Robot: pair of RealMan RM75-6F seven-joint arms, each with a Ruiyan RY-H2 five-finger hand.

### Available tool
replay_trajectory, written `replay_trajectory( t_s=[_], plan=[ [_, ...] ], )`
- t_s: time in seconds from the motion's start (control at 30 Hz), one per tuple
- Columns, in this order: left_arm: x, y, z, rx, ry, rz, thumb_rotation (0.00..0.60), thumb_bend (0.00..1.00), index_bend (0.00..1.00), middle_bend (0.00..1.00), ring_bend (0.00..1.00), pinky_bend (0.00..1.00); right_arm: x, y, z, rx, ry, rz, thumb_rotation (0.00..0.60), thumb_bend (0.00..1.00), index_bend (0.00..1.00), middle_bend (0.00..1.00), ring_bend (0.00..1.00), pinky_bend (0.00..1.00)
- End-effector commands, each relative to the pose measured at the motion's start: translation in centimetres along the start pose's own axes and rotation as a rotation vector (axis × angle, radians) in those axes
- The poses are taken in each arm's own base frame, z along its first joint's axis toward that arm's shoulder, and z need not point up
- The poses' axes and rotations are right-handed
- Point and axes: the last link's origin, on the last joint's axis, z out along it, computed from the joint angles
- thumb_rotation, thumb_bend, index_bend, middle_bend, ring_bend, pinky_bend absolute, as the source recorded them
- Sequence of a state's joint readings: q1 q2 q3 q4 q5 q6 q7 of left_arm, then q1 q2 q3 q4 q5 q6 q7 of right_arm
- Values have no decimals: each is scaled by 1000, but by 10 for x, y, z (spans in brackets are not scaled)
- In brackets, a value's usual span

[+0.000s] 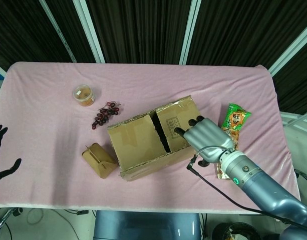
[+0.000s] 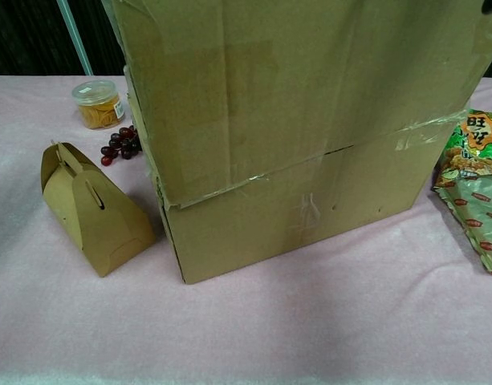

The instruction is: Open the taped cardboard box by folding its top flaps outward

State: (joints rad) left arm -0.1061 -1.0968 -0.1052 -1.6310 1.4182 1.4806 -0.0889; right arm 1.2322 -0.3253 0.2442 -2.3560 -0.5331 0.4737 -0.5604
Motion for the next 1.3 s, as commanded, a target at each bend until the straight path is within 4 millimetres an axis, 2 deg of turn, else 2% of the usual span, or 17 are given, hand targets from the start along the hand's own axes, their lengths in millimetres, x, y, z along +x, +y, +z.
replay_trajectory(
  t_s=[0.03,0.33,0.5,0.67,0.77,0.9,1.0,1.07,1.13,1.3],
  plan=[
    [0,0,0,-1,1,1,600,256,0,0,0,0,4,1,-9,15,-23,1,568,147,171,486,234,240],
    [-1,1,0,-5,1,8,600,256,0,0,0,0,2,8,-32,-6,-133,23,579,148,171,486,234,240],
    [-1,1,0,-8,4,17,600,257,0,0,0,0,-15,20,-36,-36,-157,38,582,149,171,477,233,239],
    [-1,2,0,-16,8,30,600,256,0,0,0,0,-48,37,-34,-77,-60,79,598,147,170,417,194,239],
    [0,3,0,-22,9,43,600,256,0,0,0,0,-61,42,-37,-95,-10,91,600,148,137,330,132,239],
    [1,5,3,-47,10,107,600,256,0,0,0,0,-93,49,-49,-168,107,116,600,148,82,175,39,237],
    [4,10,7,-78,2,152,600,256,0,0,0,0,-118,53,-57,-256,186,144,600,148,74,155,26,237],
    [7,16,13,-97,-8,169,600,272,0,0,0,0,-139,57,-58,-305,238,172,600,149,74,154,23,237],
    [11,24,22,-125,-29,188,600,338,0,0,0,0,-157,61,-58,-339,267,191,600,167,71,137,8,231],
    [29,61,54,-273,-89,320,600,451,0,0,0,6,-199,73,-59,-411,349,203,600,218,68,118,0,224]
  ],
)
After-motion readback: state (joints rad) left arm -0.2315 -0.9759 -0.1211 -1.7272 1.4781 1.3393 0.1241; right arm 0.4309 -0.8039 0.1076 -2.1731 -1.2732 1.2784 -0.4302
